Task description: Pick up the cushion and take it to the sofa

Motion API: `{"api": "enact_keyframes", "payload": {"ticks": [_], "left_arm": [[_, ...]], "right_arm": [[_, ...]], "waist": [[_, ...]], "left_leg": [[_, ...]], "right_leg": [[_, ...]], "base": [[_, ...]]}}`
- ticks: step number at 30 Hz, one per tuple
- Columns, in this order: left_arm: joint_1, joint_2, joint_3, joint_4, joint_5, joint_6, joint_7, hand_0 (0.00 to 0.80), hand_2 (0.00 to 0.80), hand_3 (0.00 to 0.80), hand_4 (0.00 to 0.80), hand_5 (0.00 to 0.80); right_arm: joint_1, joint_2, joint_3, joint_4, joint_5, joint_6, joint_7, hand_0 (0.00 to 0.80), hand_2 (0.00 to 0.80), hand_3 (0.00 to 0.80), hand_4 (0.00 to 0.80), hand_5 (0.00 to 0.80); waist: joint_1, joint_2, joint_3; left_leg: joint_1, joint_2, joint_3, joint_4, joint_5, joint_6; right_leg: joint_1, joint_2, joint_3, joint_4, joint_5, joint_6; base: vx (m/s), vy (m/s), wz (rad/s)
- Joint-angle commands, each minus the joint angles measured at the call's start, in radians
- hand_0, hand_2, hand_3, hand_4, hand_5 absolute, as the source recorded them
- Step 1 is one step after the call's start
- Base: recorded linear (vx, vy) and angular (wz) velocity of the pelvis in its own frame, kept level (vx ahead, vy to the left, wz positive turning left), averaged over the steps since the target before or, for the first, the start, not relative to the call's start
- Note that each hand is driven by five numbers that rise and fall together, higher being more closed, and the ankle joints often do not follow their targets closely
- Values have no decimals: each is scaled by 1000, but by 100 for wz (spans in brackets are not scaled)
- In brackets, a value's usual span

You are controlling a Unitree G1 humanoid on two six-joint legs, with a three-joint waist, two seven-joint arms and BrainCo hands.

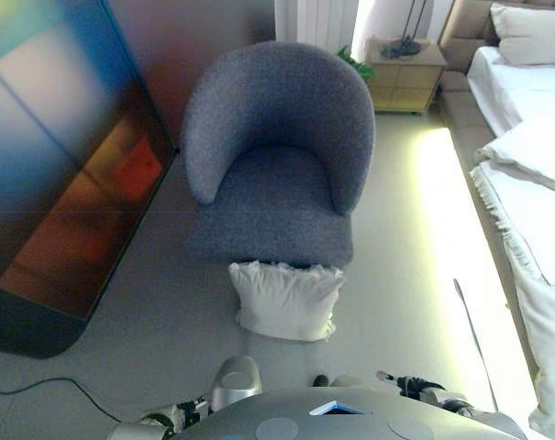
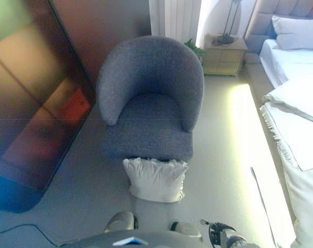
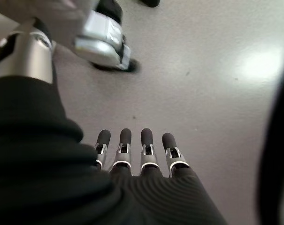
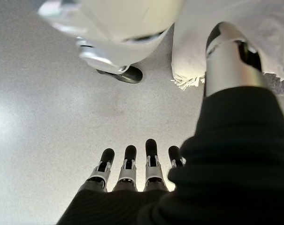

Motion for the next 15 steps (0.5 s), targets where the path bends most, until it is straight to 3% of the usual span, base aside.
{"api": "enact_keyframes", "payload": {"ticks": [1, 4, 9, 12, 15], "left_arm": [[-8, 20, 7, 1, 39, 24, 0, 0, 0, 0, 0, 0], [-7, 11, 6, 0, 28, 23, 1, 0, 0, 0, 0, 0], [-35, 20, -11, -8, 11, 41, 7, 0, 0, 0, 0, 0], [-52, 35, -23, -10, 26, 57, 18, 0, 0, 0, 0, 0], [-59, 63, -20, -5, 37, 55, 33, 0, 0, 0, 0, 0]], "right_arm": [[-36, -26, 6, 28, 27, -6, 4, 0, 0, 0, 0, 0], [-37, -15, 8, 34, 22, -3, -12, 0, 0, 0, 0, 0], [-24, 7, 3, 33, 13, -13, -21, 0, 0, 0, 0, 0], [-33, 19, -2, 26, 45, -20, -29, 0, 0, 0, 0, 0], [-42, 25, 0, 7, 31, -21, -15, 0, 0, 0, 0, 0]], "waist": [[25, 17, 43], [25, 5, 24], [9, -5, -8], [13, -10, -14], [9, -4, -13]], "left_leg": [[-34, 1, -15, -72, 160, -17], [2, -21, -22, -112, 74, 11], [42, -40, -29, -93, 1, 53], [49, -55, -28, -81, -23, 84], [94, -62, -2, -116, -38, 111]], "right_leg": [[71, -29, 57, -19, -2, 92], [85, -55, 70, -3, -21, 109], [70, -78, 77, 81, -61, 127], [24, -102, 65, 214, -43, 159], [-81, -132, 53, 401, 32, 184]], "base": [[326, 81, -7], [305, 113, -26], [298, 90, -7], [278, 82, 8], [211, 91, -26]]}}
